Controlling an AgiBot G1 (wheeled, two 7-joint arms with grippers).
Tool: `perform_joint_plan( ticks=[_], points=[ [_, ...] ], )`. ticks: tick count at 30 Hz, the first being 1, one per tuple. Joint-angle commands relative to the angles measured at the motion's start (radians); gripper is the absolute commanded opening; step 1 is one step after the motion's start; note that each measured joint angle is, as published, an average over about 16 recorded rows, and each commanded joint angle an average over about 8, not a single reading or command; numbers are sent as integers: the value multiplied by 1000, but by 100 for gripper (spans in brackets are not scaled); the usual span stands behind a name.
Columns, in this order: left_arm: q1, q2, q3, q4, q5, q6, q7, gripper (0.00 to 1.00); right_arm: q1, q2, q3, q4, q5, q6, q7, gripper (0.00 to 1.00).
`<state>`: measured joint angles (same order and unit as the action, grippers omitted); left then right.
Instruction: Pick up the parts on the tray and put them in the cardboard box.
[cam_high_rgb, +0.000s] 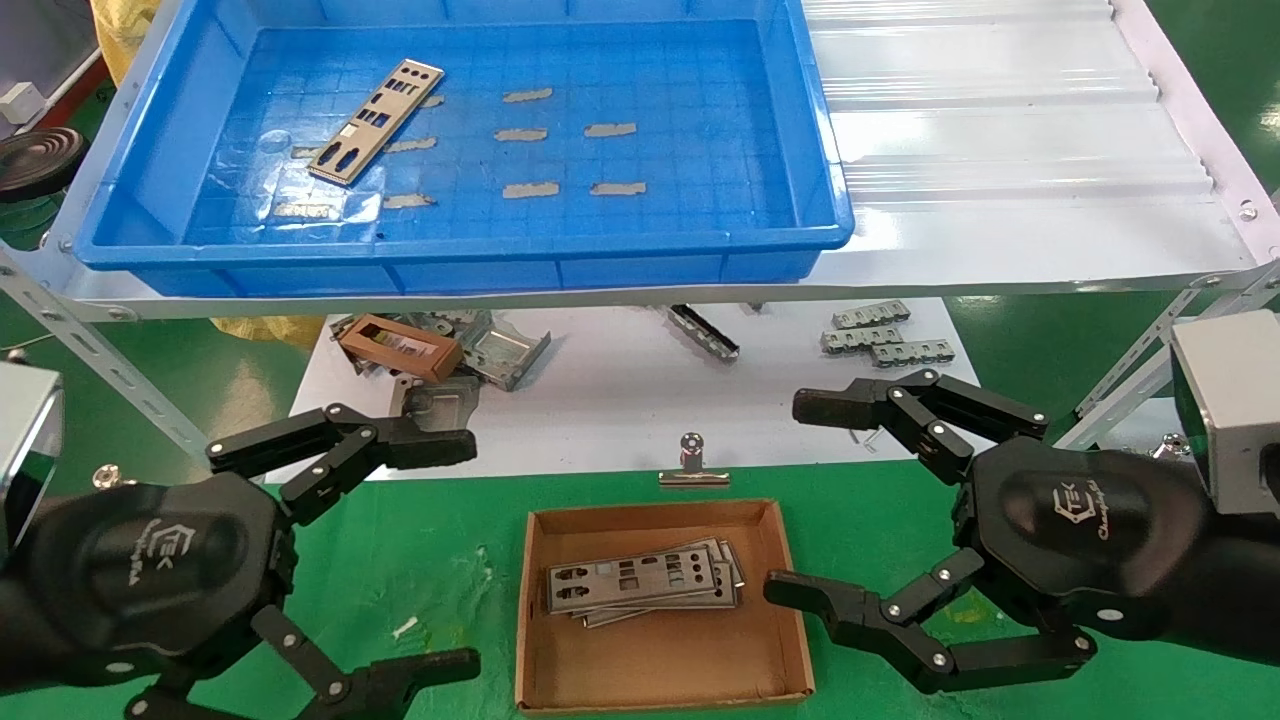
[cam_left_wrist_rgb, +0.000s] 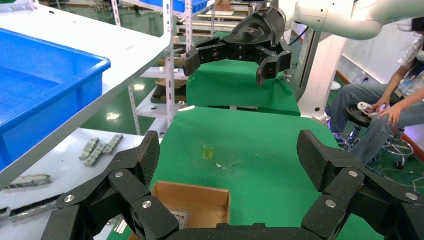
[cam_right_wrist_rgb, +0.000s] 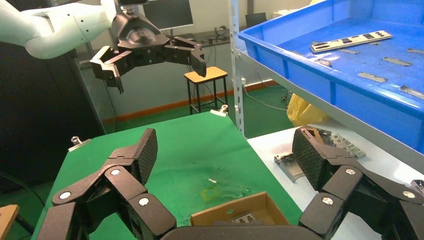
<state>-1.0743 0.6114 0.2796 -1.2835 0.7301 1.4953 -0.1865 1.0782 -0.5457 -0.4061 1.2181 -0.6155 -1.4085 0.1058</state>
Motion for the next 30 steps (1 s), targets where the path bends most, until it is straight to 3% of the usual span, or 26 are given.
perform_joint_plan(
  ticks=[1,30],
  points=[
    [0,0,0,1,0,0,0,100,0,0,0,0,0,0,0,100],
    [-2,2,2,4,1,1,2,100,0,0,0,0,0,0,0,100]
  ],
)
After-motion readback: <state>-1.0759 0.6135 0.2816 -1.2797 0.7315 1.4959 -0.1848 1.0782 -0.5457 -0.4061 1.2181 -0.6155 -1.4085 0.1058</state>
